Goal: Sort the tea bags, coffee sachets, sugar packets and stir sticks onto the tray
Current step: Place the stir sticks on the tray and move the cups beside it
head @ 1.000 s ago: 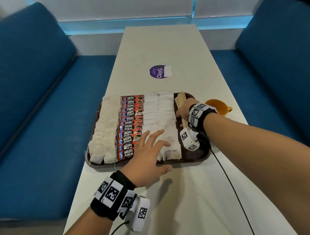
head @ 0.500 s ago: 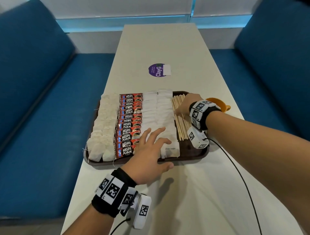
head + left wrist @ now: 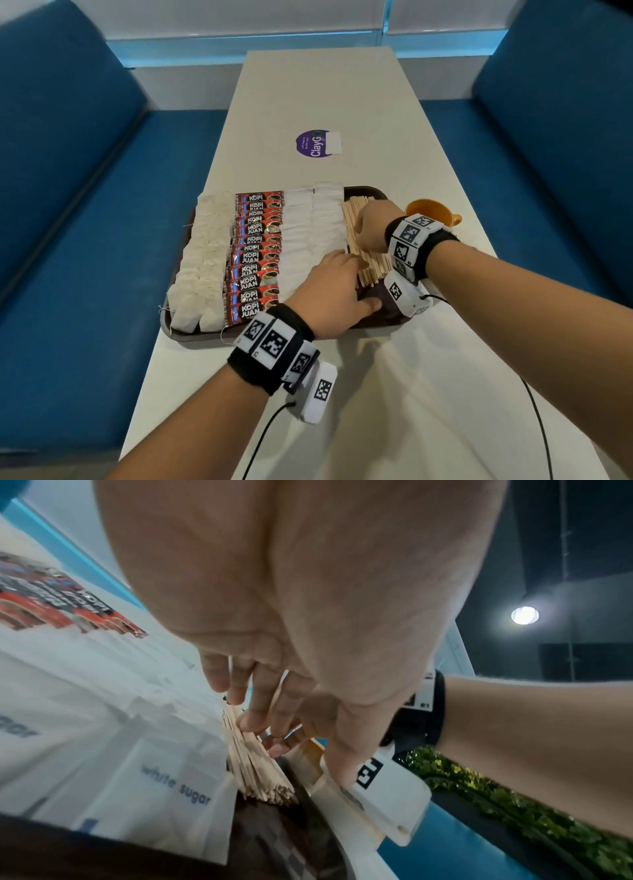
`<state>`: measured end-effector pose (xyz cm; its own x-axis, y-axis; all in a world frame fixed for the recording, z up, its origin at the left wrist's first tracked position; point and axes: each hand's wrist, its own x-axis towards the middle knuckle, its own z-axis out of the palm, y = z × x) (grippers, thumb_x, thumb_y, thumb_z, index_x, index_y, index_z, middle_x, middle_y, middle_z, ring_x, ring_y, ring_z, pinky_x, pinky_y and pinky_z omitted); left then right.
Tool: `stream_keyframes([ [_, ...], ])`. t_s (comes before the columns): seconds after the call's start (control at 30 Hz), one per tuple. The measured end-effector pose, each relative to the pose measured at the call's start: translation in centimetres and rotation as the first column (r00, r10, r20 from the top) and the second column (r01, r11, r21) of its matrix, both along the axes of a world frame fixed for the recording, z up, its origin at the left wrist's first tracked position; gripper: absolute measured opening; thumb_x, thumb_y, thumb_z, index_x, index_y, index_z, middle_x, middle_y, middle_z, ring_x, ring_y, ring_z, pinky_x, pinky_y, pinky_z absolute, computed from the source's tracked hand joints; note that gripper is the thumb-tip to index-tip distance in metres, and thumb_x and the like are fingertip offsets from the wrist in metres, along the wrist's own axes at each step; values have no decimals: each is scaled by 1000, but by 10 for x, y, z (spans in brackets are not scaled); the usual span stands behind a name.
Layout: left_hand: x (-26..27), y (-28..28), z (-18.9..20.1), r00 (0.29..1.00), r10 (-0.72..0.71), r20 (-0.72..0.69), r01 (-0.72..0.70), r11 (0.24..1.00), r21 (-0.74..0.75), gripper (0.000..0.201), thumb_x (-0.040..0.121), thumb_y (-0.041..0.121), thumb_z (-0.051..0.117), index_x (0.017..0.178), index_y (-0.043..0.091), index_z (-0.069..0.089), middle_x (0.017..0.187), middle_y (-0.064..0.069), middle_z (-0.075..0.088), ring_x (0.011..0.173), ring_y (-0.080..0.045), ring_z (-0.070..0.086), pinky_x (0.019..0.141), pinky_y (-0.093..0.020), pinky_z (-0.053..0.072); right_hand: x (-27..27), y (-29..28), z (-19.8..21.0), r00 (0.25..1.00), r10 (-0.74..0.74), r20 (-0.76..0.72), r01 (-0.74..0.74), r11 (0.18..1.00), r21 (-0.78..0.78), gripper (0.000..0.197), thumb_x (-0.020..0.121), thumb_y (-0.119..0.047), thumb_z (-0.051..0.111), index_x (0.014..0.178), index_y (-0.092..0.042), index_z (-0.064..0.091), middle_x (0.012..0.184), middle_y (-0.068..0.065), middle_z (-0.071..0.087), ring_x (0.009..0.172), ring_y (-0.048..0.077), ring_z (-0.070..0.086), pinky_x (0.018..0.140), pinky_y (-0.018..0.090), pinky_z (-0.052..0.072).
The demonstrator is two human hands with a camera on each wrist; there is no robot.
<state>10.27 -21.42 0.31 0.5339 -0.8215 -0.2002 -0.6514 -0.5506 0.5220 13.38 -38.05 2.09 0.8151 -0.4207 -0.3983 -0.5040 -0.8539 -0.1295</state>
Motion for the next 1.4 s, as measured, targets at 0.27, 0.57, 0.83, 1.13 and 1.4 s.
stream_keyframes([
  [0.27, 8, -29, -17, 999, -31, 18, 30, 996, 79, 90, 90, 62, 62, 159, 16, 27, 167, -4, 23, 156, -28, 12, 124, -52, 23, -20, -6, 10, 994, 106, 6, -105, 989, -102, 20, 102, -19, 48, 103, -6, 63, 99, 6, 62, 95, 21, 57, 84, 28, 45],
  [0.57, 16, -38, -18, 995, -80, 55, 63, 964, 260, 92, 94, 69, 50, 163, 19, 15, 172, -7, 6, 157, -30, -14, 125, -52, 5, -32, -4, 1, 980, 179, -89, -190, 973, -135, 29, 104, -22, 46, 116, -2, 62, 92, 9, 53, 90, 22, 48, 81, 32, 44],
  [0.83, 24, -45, -21, 994, -56, 94, 30, 964, 263, 93, 93, 68, 53, 162, 16, 20, 171, -9, 9, 157, -30, -13, 125, -51, 4, -36, 7, 0, 925, 249, -286, -310, 930, -195, 30, 102, -25, 47, 124, -6, 55, 97, 9, 46, 118, 31, 42, 105, 48, 43],
  [1.13, 43, -47, -49, 990, -57, 128, 29, 977, 209, 124, 60, 91, 20, 159, 17, 27, 170, -8, 17, 158, -29, -5, 126, -56, 6, -38, 6, -4, 958, 230, -169, -261, 945, -198, 42, 95, -34, 51, 130, -12, 53, 133, 12, 52, 121, 30, 46, 102, 47, 42],
  [1.4, 23, -31, -10, 990, 8, 141, -18, 997, 70, 57, 97, 45, 59, 147, 19, 47, 154, -2, 42, 146, -29, 21, 116, -46, 27, -71, 2, 18, 988, 44, 148, -54, 996, 70, 29, 99, -18, 57, 127, -15, 64, 128, 5, 60, 113, 21, 61, 100, 34, 53],
])
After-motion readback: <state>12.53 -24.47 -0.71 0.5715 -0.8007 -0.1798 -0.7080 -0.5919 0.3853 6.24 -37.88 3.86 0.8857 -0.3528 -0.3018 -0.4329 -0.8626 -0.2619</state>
